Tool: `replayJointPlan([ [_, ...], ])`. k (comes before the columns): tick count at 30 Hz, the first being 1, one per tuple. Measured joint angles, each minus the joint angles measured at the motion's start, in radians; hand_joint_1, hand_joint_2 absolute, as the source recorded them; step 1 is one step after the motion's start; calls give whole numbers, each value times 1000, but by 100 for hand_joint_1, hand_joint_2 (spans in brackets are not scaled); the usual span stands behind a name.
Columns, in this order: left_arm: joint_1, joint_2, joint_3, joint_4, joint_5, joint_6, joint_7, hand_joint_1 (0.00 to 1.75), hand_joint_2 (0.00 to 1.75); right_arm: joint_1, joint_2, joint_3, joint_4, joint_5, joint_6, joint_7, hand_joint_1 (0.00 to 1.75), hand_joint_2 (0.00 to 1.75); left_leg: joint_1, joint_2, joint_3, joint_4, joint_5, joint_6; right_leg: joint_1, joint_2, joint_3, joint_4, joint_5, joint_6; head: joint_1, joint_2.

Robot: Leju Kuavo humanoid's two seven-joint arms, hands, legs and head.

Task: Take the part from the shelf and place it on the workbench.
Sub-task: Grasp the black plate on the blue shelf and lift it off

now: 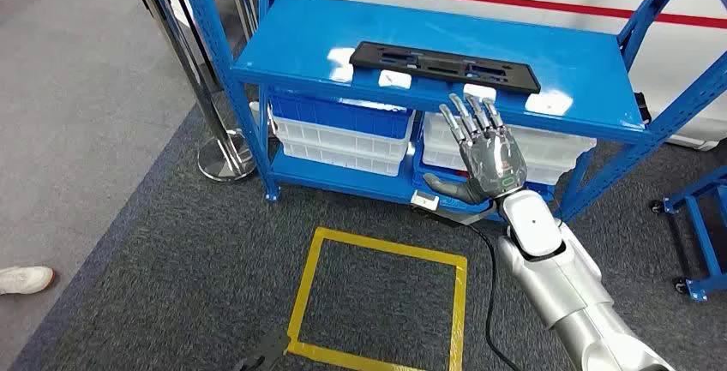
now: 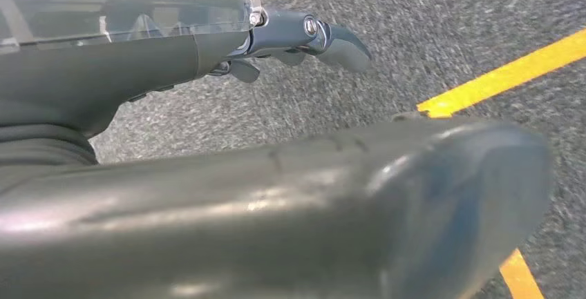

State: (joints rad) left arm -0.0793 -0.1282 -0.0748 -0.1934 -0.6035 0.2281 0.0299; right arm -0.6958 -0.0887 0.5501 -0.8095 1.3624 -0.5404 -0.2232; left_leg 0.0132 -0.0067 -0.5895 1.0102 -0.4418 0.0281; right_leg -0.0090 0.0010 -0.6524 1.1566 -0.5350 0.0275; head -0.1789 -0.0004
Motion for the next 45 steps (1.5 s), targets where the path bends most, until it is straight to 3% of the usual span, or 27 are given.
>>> replayJointPlan([
  [3, 2, 0, 0, 0, 0, 1, -1, 0, 0, 5, 0, 0, 0, -1, 1, -7, 0, 0, 0, 0, 1, 1, -3, 2, -4, 0, -73, 130, -39, 6, 0, 0],
  [4, 3, 0, 1, 0, 0, 2, -1, 0, 0, 6, 0, 0, 1, -1, 1, -9, 0, 0, 0, -1, 3, 1, -5, 2, -6, 0, -89, 150, -32, 8, 0, 0],
  [5, 3, 0, 1, 0, 0, 3, -1, 0, 0, 7, 0, 0, 1, -1, 1, -11, 0, 0, 0, -2, 7, 2, -8, 0, -8, 0, -85, 130, -5, 9, 0, 0],
  [8, 3, -1, 2, 0, 0, 6, -1, 0, 0, 4, 0, -1, 1, -4, 2, -13, 0, 0, -1, -4, 23, 3, -22, -9, -8, 0, 0, -63, 103, 2, 0, 0],
  [10, 3, -2, 4, 0, 0, 8, 0, 0, 0, 3, 1, -2, 1, -5, 2, -15, 0, 0, -3, -5, 24, 3, -28, -20, -2, 0, 29, -127, 111, -6, 0, 0],
  [14, 3, -2, 7, 0, 0, 9, 2, 0, 0, 2, 3, -5, 0, -6, 1, -18, 0, 0, -3, -2, 20, 23, -49, -42, -4, 0, 48, -147, 97, -29, 0, 0],
  [16, 3, -2, 8, 1, 0, 9, 3, 0, 0, 1, 6, -7, 0, -8, 1, -22, 0, 0, -2, 0, -29, 127, -92, -49, -5, -1, 66, -153, 88, -42, -1, 0],
  [18, 5, -2, 9, 1, 0, 9, 3, 0, 0, 4, 9, -7, 2, -10, 1, -28, 0, 0, -1, 1, -111, 264, -129, -52, -2, -1, 81, -153, 75, -48, -1, 0],
  [19, 7, -2, 9, 1, 0, 9, 3, 0, 0, 6, 10, -7, 3, -11, 1, -30, 0, 0, -1, 1, -140, 298, -125, -52, -1, 0, 90, -153, 68, -48, 0, 0],
  [20, 8, -1, 10, 1, 0, 10, 3, 0, 0, 8, 11, -6, 4, -12, 1, -31, 0, 0, -1, 1, -150, 292, -98, -50, 0, 0, 101, -153, 59, -48, 0, 0],
  [22, 9, -1, 13, 1, 0, 11, 3, 0, 0, 8, 14, -6, 5, -13, 0, -31, 0, 0, -2, 1, -118, 176, -3, -42, 1, 2, 129, -153, 38, -45, 0, 0],
  [23, 9, -1, 15, 1, 0, 13, 2, 0, 0, 7, 16, -6, 5, -14, 0, -31, 0, 0, -5, 1, -92, 113, 32, -36, 3, 2, 140, -153, 28, -41, 0, 0],
  [24, 9, 0, 15, 2, 0, 14, 2, 0, 0, 6, 17, -6, 6, -14, 0, -31, 0, 0, -8, 2, -69, 61, 47, -30, 5, 3, 147, -152, 19, -36, -1, 0],
  [27, 8, 1, 16, 4, -1, 18, 3, 0, 0, 4, 19, -6, 7, -15, -2, -33, 0, 0, -12, -1, -42, 15, 27, -14, 6, 3, 152, -152, 13, -19, 0, 0],
  [29, 10, 1, 17, 4, -2, 19, 3, 0, 0, 4, 19, -7, 7, -15, -3, -33, 0, 0, -7, -2, -25, 0, 21, -4, 4, 2, 141, -120, 13, -10, 0, 0],
  [30, 10, 1, 17, 4, -2, 20, 3, 0, 0, 3, 19, -7, 7, -16, -4, -33, 0, 0, -4, -3, -13, -7, 18, 0, 3, 2, 120, -82, 5, -6, 0, 0],
  [33, 11, 0, 18, 4, -3, 20, 3, 0, 0, 6, 19, -7, 10, -16, -4, -34, 0, 0, -2, -3, 12, -16, 0, 7, -2, 2, -6, 95, -54, 7, 1, 0],
  [34, 13, 0, 18, 5, -3, 20, 3, 0, 0, 9, 19, -7, 12, -16, -4, -35, 0, 0, -2, -4, 22, -16, -9, 7, -4, 2, -41, 129, -60, 10, 1, 0],
  [35, 15, 0, 18, 5, -3, 20, 3, 0, 0, 12, 18, -7, 13, -16, -4, -35, 0, 0, -2, -5, 35, -16, -19, 7, -6, 2, -60, 127, -45, 11, 1, 0],
  [36, 17, 0, 18, 5, -3, 20, 3, 0, 0, 13, 18, -7, 14, -16, -4, -35, 0, 0, -2, -7, 49, -16, -29, 5, -7, 2, -62, 92, -8, 11, 1, 0],
  [38, 18, 0, 18, 6, -4, 20, 3, 0, 0, 14, 18, -7, 16, -18, -5, -37, 0, 0, -2, -9, 80, -15, -53, -2, -6, 1, -41, -33, 100, 5, 1, 0],
  [40, 17, -1, 18, 7, -4, 20, 3, 0, 0, 15, 17, -7, 19, -20, -5, -40, 0, 0, -4, -12, 95, -15, -72, -14, 0, 1, -23, -122, 152, -6, 1, 0],
  [43, 16, 0, 19, 8, -4, 19, 4, 0, 0, 13, 16, -7, 21, -25, -6, -45, 0, 0, -4, -12, 104, -7, -87, -32, 4, 2, -7, -139, 140, -27, 1, 0],
  [45, 13, 0, 19, 8, -5, 20, 4, 0, 0, 8, 17, -7, 21, -26, -6, -46, 0, 0, -3, -8, 83, 53, -93, -41, 0, 3, 17, -149, 128, -40, 1, 0],
])
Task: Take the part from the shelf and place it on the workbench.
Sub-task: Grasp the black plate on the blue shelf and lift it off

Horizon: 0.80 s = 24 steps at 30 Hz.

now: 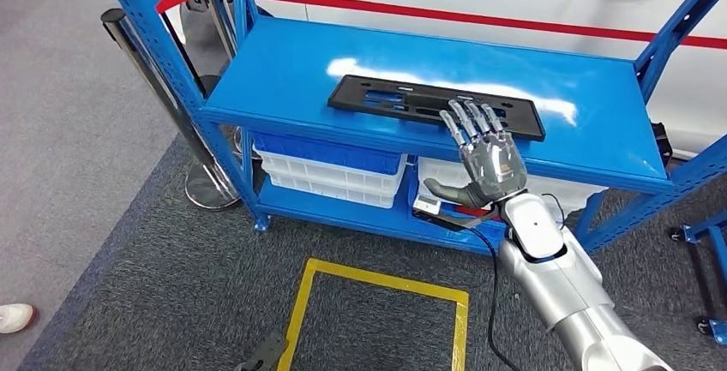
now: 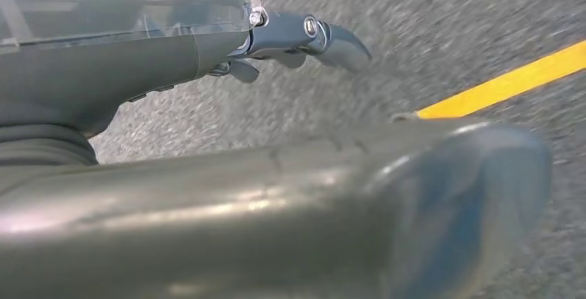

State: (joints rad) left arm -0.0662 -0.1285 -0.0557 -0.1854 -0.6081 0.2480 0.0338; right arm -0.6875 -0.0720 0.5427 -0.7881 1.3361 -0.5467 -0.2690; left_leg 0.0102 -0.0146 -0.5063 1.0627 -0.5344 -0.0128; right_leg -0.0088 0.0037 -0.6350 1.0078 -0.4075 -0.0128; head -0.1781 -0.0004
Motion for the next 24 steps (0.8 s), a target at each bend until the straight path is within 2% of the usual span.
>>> replayJointPlan([
  [1, -2, 0, 0, 0, 0, 0, 0, 0, 0, -1, 1, 0, 0, 0, 0, 0, 0, 0, 1, 2, -33, 58, -13, -4, -1, 0, 12, -3, -7, -5, 0, 0],
  [3, -3, 0, 0, 0, 0, 0, 0, 0, 0, -1, 2, 2, 2, -1, 0, -2, 0, 0, 2, 5, -121, 188, -60, -11, 0, 1, 31, -5, -24, -10, 0, 0],
  [4, -2, 0, 1, 0, 0, 0, 0, 0, 0, 0, 3, 2, 3, -1, 0, -3, 0, 0, 2, 6, -159, 226, -79, -13, 1, 2, 41, -5, -33, -11, 0, 0],
  [5, -1, 0, 1, 0, 0, 0, 0, 0, 0, 1, 4, 3, 4, -1, 0, -4, 0, 0, 2, 7, -181, 233, -80, -13, 2, 3, 52, -5, -42, -11, 0, 0],
  [6, 1, 0, 2, 0, 0, 0, 0, 0, 0, 1, 4, 4, 5, -2, 0, -4, 0, 0, 1, 7, -188, 206, -55, -10, 2, 4, 66, -5, -52, -10, 0, 0],
  [7, 2, 0, 2, 0, 0, 0, 0, 0, 0, 1, 6, 5, 5, -3, 0, -4, 0, 0, 1, 7, -182, 150, -8, -5, 3, 4, 80, -5, -63, -9, 0, 0],
  [8, 3, 1, 3, 0, 0, 0, 0, 0, 0, 1, 8, 6, 6, -3, 0, -4, 0, 0, -1, 8, -171, 80, 55, 3, 4, 4, 93, -5, -74, -8, 0, 0],
  [10, 4, 2, 4, 2, 0, 0, 1, 0, 0, 2, 11, 7, 8, -4, -1, -4, 0, 0, -7, 9, -152, -18, 127, 16, 6, 6, 107, -3, -91, 0, 0, 0],
  [11, 5, 2, 4, 2, 0, -1, 0, 0, 0, 2, 12, 8, 9, -4, -1, -4, 0, 0, -10, 10, -149, -36, 138, 22, 6, 7, 109, -3, -97, 6, 0, 0],
  [14, 5, 2, 5, 3, -2, -3, -10, 0, 0, 1, 13, 10, 10, -5, -4, -6, 0, 0, -8, 9, -139, -45, 137, 33, 5, 6, 110, 2, -113, 22, 0, 0],
  [15, 4, 2, 5, 3, -3, -4, -15, 0, 0, -1, 13, 10, 10, -6, -4, -8, 0, 0, -6, 9, -132, -51, 136, 37, 4, 5, 101, 24, -127, 27, 0, 0],
  [16, 2, 1, 5, 3, -4, -6, -19, 0, 0, -2, 13, 10, 10, -6, -5, -9, 0, 0, -3, 9, -125, -57, 133, 41, 3, 4, 79, 67, -148, 33, 0, 0],
  [18, 1, 1, 6, 3, -7, -10, -23, 0, 0, 0, 13, 10, 12, -7, -5, -11, 0, 0, -2, 9, -114, -60, 124, 47, -1, 3, 4, 199, -195, 40, 0, 0],
  [19, 1, 1, 6, 3, -7, -11, -23, 0, 0, 4, 13, 10, 15, -7, -5, -12, 0, 0, -2, 9, -109, -60, 119, 48, -4, 3, -34, 252, -204, 44, 0, 0],
  [20, 2, 0, 6, 3, -8, -11, -23, 0, 0, 7, 13, 11, 17, -7, -5, -13, 0, 0, -2, 8, -103, -59, 113, 48, -6, 3, -60, 277, -194, 46, 0, 0],
  [21, 3, 1, 6, 3, -8, -11, -22, 0, 0, 8, 13, 11, 19, -7, -5, -14, 0, 0, -2, 6, -97, -57, 107, 47, -7, 2, -66, 262, -163, 47, 0, 0],
  [23, 3, 0, 6, 3, -9, -11, -20, 0, 0, 6, 13, 11, 21, -8, -6, -17, 0, 0, -2, 4, -82, -53, 93, 43, -8, 2, -37, 150, -71, 44, 0, 0],
  [24, 3, 0, 7, 3, -9, -10, -19, 0, 0, 4, 13, 11, 21, -9, -5, -19, 0, 0, -3, 3, -76, -52, 87, 40, -6, 2, -16, 94, -37, 41, 0, 0],
])
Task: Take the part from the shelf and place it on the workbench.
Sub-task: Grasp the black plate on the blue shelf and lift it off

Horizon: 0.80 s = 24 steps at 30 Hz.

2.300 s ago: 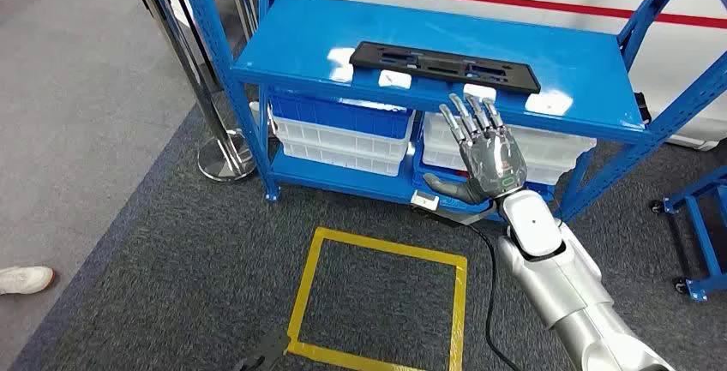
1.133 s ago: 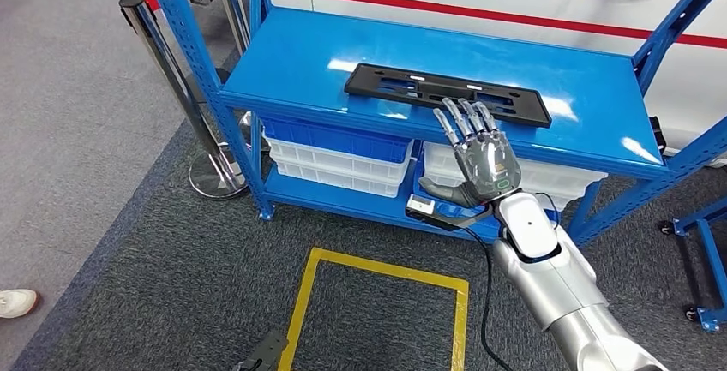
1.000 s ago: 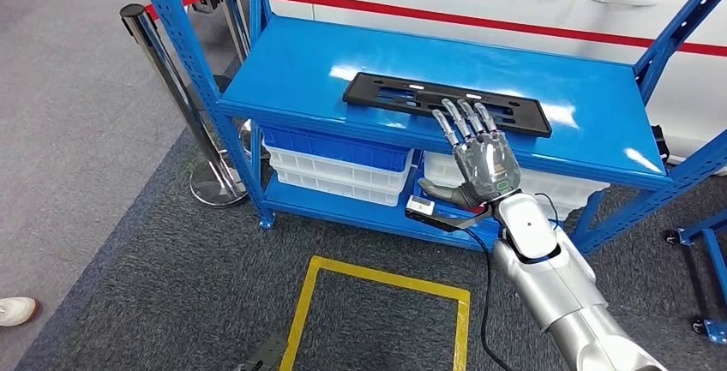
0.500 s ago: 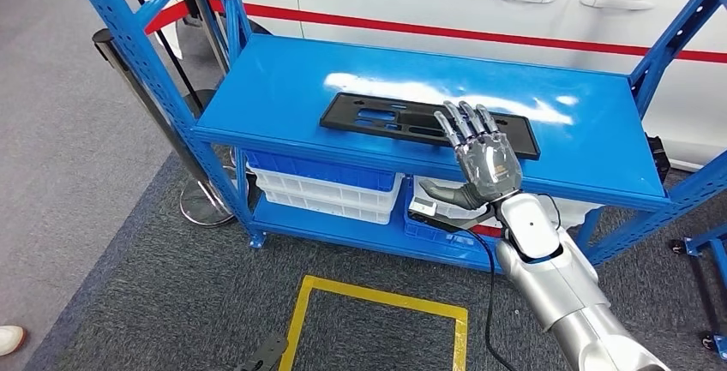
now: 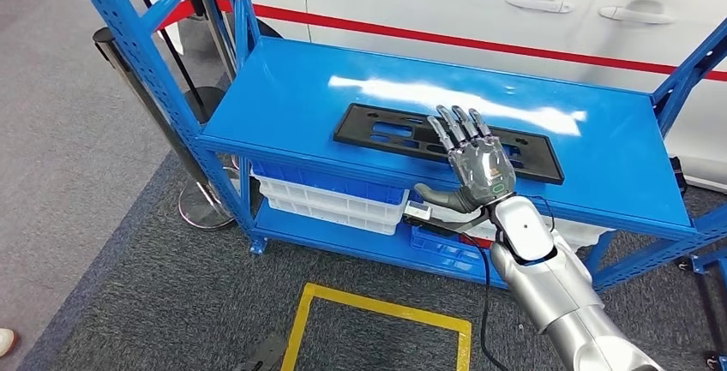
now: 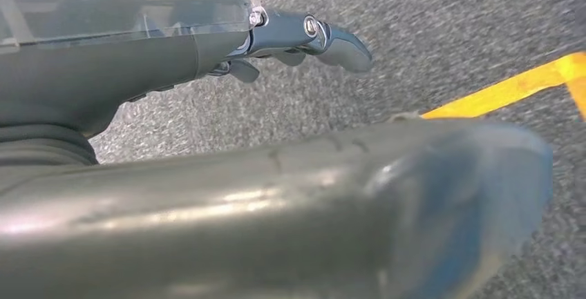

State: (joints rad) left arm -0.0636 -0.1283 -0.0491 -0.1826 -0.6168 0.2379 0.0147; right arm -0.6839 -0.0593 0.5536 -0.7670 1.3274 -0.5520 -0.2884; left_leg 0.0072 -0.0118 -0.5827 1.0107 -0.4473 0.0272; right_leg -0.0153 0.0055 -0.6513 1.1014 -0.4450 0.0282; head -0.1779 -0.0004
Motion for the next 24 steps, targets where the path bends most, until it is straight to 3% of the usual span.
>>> replayJointPlan([
  [1, -1, 0, 0, 0, 0, 1, 0, 0, 0, -1, 0, 0, 0, -1, 0, -2, 0, 44, -2, 0, 3, 1, -4, -3, 2, 0, 15, -39, 20, -3, 0, 0],
  [4, -4, 0, 1, 0, -1, 2, 1, 0, 0, -2, 2, 3, 3, -1, 2, -7, 0, 175, -3, -1, 3, 1, -8, -14, 10, 1, 31, -76, 14, -13, 0, 0],
  [7, -5, -1, 1, 0, -4, 2, 2, 0, 0, -3, 6, 6, 7, 5, 4, -10, 0, 175, -4, 2, -2, 17, -26, -30, 3, 1, 41, -94, 12, -27, 0, 0],
  [9, -7, -1, 1, 0, -4, 2, 2, 0, 0, -3, 10, 8, 11, 9, 6, -10, 0, 175, -1, 5, -44, 112, -79, -37, 0, 0, 48, -100, 12, -37, 0, 0],
  [11, -6, -1, 1, 0, -5, 2, 2, 0, 0, -2, 13, 12, 16, 14, 7, -10, 0, 175, 1, 6, -112, 248, -133, -42, 2, -1, 50, -99, 9, -42, 0, 0],
  [12, -6, -1, 1, 0, -5, 2, 2, 0, 0, 0, 14, 14, 19, 18, 7, -8, 0, 175, 2, 6, -135, 287, -138, -43, 2, -1, 51, -99, 8, -43, 0, 0],
  [13, -5, -1, 1, 0, -7, 1, 2, 0, 0, 0, 14, 17, 23, 24, 7, -4, 0, 175, 3, 6, -138, 286, -121, -44, 2, -1, 53, -98, 6, -42, 0, 0],
  [14, -6, -1, 1, 0, -8, 1, 2, 0, 0, 0, 14, 19, 26, 32, 8, 1, 0, 175, 4, 6, -124, 249, -89, -43, 2, 0, 57, -97, 4, -41, 0, 0],
  [16, -7, 0, 1, 0, -11, 0, 2, 0, 0, -4, 16, 28, 35, 55, 11, 19, 0, 175, 4, 7, -62, 112, -16, -40, 4, 1, 64, -94, -4, -36, 0, 0],
  [17, -8, 0, 1, 0, -12, -1, 2, 0, 0, -7, 18, 34, 41, 71, 16, 31, 0, 175, 4, 6, -37, 59, 2, -36, 6, 2, 65, -91, -7, -31, 0, 0],
  [18, -10, 0, 1, 0, -14, -3, 2, 0, 0, -12, 20, 41, 48, 88, 23, 45, 0, 175, 4, 6, -22, 25, 9, -32, 8, 3, 65, -89, -8, -27, 0, 0],
  [21, -11, -1, 1, 0, -19, -6, 3, 0, 0, -25, 27, 62, 74, 129, 42, 78, 0, 175, 3, 4, -18, 10, 7, -16, 8, 2, 61, -87, -10, -12, 0, 0],
  [23, -12, -1, 1, 0, -21, -7, 3, 0, 0, -34, 30, 71, 88, 137, 48, 87, 0, 175, 6, 4, -16, 3, 12, -4, 6, 1, 42, -45, -41, -4, 0, 0],
  [24, -13, -1, 1, 0, -22, -7, 3, 0, 0, -38, 31, 75, 95, 140, 51, 90, 0, 175, 6, 4, -16, 2, 13, 0, 4, 0, 19, 6, -70, 0, 0, 0],
])
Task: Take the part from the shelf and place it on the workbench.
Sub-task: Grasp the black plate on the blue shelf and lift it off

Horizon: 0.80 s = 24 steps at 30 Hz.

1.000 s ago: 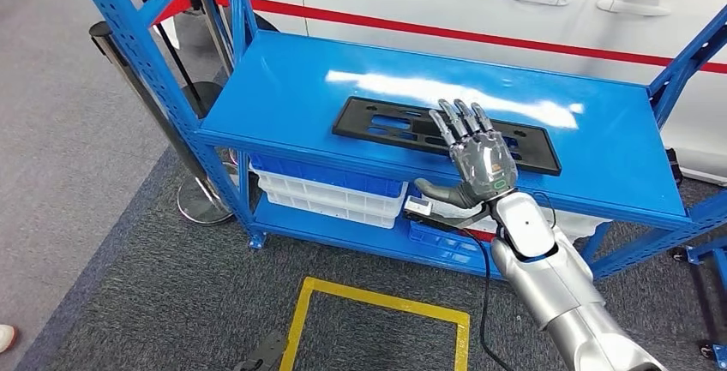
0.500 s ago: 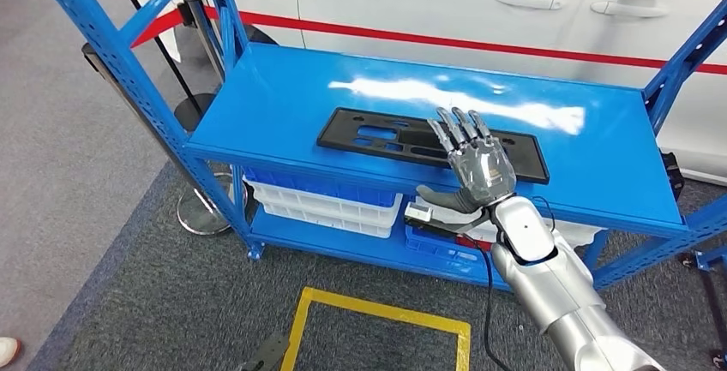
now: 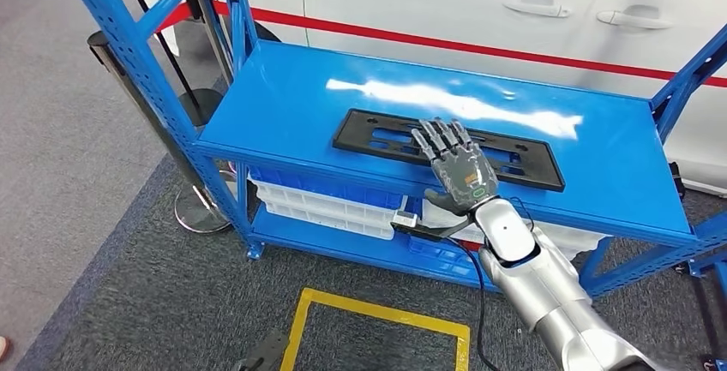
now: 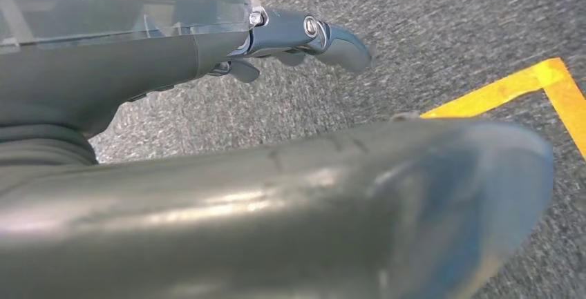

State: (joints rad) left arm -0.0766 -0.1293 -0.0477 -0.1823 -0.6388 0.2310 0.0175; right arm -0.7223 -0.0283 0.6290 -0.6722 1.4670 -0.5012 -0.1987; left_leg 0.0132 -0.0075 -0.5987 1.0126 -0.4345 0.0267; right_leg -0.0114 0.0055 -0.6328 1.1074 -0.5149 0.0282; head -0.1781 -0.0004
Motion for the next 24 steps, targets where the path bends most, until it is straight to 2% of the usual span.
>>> replayJointPlan([
  [2, 0, -1, 0, 0, -2, -1, 0, 0, 0, -6, 4, 8, 17, 9, 12, 6, 0, 175, -1, 0, -1, 0, 0, 4, -1, 0, -64, 133, -58, 5, 0, 0],
  [3, 0, -1, 0, 0, -2, -1, 2, 0, 0, -7, 6, 14, 28, 16, 19, 11, 0, 175, -2, 0, 0, 1, -1, 5, -1, 0, -87, 179, -68, 6, 0, 0],
  [4, 0, -1, 0, 0, -4, -2, 3, 0, 0, -8, 8, 20, 38, 23, 25, 15, 0, 175, -3, -1, 0, 2, -1, 5, -1, 0, -96, 192, -61, 5, 0, 0],
  [5, 0, -1, 0, 0, -6, -3, 5, 0, 0, -12, 11, 26, 48, 31, 35, 21, 0, 175, -3, -3, 1, 3, -2, 5, -1, 0, -84, 160, -33, 2, 0, 0],
  [7, -2, -2, 0, 0, -13, -6, 8, 0, 0, -30, 19, 40, 71, 49, 63, 30, 0, 175, -5, -4, 3, 3, -4, 3, 3, 0, -21, 23, 39, -11, 0, 0],
  [8, -3, -3, 0, 0, -16, -6, 9, 0, 0, -43, 26, 47, 85, 57, 84, 34, 0, 175, -7, -4, 3, 4, -5, 0, 6, 0, 8, -41, 64, -18, 0, 0],
  [9, -4, -4, 0, 0, -19, -7, 9, 0, 0, -56, 34, 56, 100, 63, 109, 38, 0, 175, -8, -4, 1, 4, -5, -3, 10, 0, 24, -78, 75, -22, 0, 0],
  [11, -7, -7, 0, 0, -25, -7, 10, 0, 0, -80, 53, 73, 135, 69, 167, 45, 0, 175, -8, -3, -1, 1, -2, -14, 15, 0, 28, -96, 75, -26, 0, 0],
  [12, -8, -8, 0, 0, -27, -7, 10, 0, 0, -91, 63, 79, 152, 70, 196, 51, 0, 175, -8, -2, -2, 1, -3, -19, 12, 0, 29, -100, 78, -29, 0, 0],
  [14, -10, -8, 0, 0, -32, -7, 11, 0, 0, -116, 81, 87, 180, 70, 241, 64, 0, 175, -9, 0, -13, 30, -26, -30, 4, -2, 34, -111, 84, -38, 0, 0],
  [15, -12, -8, 0, 0, -34, -7, 12, 0, 0, -129, 90, 90, 193, 70, 260, 71, 0, 175, -9, 0, -32, 74, -53, -35, 1, -3, 37, -116, 86, -41, 0, 0],
  [17, -14, -8, 0, 0, -37, -9, 15, 0, 0, -152, 105, 98, 221, 70, 290, 83, 0, 175, -5, 1, -91, 207, -116, -43, 2, -4, 38, -116, 86, -45, 0, 0],
  [18, -14, -8, 0, 0, -38, -10, 16, 0, 0, -159, 111, 102, 234, 70, 300, 90, 0, 175, -3, 1, -117, 262, -134, -45, 2, -5, 38, -115, 85, -45, 0, 0],
  [19, -13, -8, 0, 0, -39, -10, 18, 0, 0, -163, 116, 103, 244, 70, 305, 95, 0, 175, -2, 1, -129, 284, -132, -48, 3, -5, 38, -114, 84, -46, 0, 0],
  [20, -13, -8, 0, 0, -39, -11, 19, 0, 0, -167, 121, 105, 253, 70, 310, 99, 0, 175, -1, 1, -121, 265, -110, -49, 3, -5, 39, -112, 82, -45, 0, 0],
  [22, -14, -8, 0, 0, -39, -11, 21, 0, 0, -177, 131, 107, 265, 70, 320, 105, 0, 175, 2, 3, -61, 136, -39, -47, 2, -3, 41, -106, 77, -41, 0, 0],
  [23, -15, -8, 0, 0, -39, -12, 22, 0, 0, -183, 135, 108, 271, 70, 325, 106, 0, 175, 1, 3, -31, 72, -15, -44, 4, -1, 39, -101, 73, -38, 0, 0],
  [24, -15, -8, 0, 0, -39, -12, 23, 0, 0, -187, 138, 109, 276, 70, 329, 107, 0, 175, 0, 3, -11, 30, -3, -40, 6, 0, 37, -97, 72, -34, 0, 0],
])
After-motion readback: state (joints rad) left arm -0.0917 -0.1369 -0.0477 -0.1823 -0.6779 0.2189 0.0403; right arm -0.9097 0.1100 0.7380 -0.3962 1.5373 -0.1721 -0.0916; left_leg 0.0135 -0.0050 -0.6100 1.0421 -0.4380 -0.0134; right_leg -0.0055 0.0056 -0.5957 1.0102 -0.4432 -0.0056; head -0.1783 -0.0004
